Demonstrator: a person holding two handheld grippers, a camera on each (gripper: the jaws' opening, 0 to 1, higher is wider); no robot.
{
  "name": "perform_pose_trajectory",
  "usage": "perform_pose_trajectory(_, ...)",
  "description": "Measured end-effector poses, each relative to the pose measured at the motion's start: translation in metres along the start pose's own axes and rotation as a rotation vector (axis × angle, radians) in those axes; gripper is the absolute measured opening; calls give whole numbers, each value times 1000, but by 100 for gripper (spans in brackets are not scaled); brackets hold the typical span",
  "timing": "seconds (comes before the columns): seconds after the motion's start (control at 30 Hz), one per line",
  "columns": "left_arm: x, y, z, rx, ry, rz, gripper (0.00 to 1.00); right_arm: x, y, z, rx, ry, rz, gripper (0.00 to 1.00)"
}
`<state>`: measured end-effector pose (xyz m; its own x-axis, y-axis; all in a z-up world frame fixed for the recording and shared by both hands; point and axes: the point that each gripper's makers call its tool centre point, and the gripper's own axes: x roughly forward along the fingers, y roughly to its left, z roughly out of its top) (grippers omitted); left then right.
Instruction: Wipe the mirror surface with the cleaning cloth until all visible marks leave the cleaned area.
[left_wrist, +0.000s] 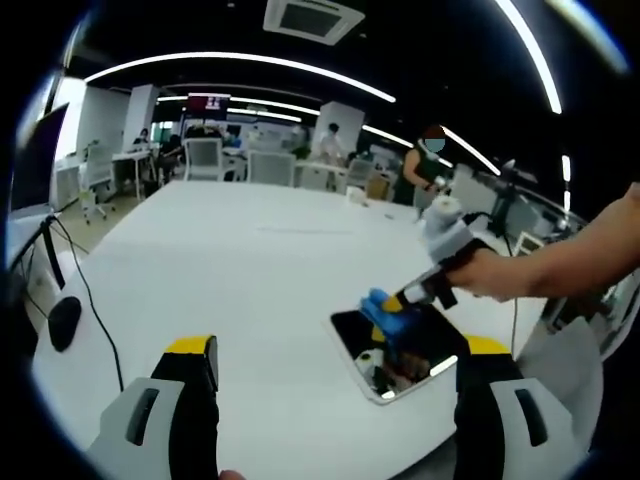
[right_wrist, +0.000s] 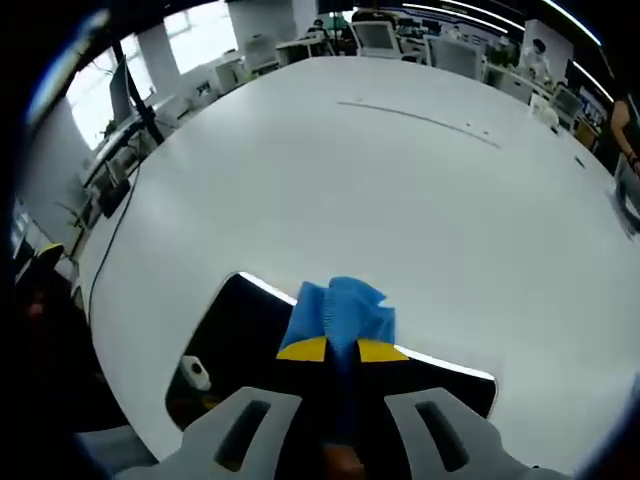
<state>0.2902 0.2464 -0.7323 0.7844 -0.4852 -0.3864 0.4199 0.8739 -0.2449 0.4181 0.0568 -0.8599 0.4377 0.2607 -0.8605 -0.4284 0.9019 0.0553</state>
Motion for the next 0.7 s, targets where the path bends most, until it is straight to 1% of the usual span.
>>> perform_pose_trajectory(0.37,2,-1,4,-2,-8,-4,100,-6,4,-3,-21,1,9,4)
perform_pose_trajectory(0.43,2,-1,6,-4,-18,-3,100,-6,4,-3,-18,3,12,4)
perform_pose_trajectory(0.7,2,-1,6,8,-9,-9,100,-6,4,-2,-34,-9,13,4)
